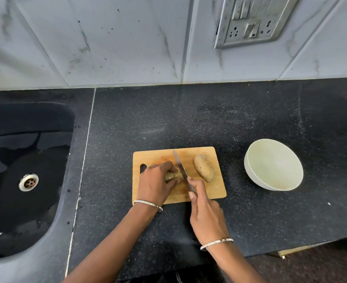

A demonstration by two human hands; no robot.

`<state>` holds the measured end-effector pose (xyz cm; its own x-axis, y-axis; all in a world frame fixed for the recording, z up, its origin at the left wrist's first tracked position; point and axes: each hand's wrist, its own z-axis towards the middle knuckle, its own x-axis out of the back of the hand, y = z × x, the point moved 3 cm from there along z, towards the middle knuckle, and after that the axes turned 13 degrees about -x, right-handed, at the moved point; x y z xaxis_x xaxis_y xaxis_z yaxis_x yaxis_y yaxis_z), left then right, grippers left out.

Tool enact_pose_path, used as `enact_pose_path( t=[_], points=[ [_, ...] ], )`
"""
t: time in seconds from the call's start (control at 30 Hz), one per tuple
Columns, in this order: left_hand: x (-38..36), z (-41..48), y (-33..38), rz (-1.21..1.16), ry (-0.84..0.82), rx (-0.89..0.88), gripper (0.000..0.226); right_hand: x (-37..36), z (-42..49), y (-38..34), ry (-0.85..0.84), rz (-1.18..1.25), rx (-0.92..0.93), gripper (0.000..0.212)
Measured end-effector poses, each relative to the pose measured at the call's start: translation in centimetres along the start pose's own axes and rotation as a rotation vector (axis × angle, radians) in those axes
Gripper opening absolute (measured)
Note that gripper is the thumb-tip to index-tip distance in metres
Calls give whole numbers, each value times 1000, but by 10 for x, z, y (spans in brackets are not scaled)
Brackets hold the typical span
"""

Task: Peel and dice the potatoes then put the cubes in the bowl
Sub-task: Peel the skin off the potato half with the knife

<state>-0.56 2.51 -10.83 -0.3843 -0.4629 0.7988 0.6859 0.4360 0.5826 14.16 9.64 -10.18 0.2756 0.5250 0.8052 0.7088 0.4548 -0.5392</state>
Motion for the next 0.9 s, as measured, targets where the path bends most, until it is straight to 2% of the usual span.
enact_pose_path(
  t=[0.33,0.5,0.67,0.77,0.9],
  points=[
    [-3,-1,-2,27,-3,-30,27,-4,2,2,0,3,-13,32],
    [-5,-1,-1,28,-4,-57,39,-8,1,3,-8,-12,-23,30],
    [-8,1,-1,104,-86,-106,46,-12,0,4,-13,-35,-31,27],
    [-5,6,-1,85,-123,-114,41,-14,-2,4,-13,-66,-30,26],
    [-1,14,9,61,-75,-174,23,-16,-1,4,-19,-69,-44,25]
  ],
)
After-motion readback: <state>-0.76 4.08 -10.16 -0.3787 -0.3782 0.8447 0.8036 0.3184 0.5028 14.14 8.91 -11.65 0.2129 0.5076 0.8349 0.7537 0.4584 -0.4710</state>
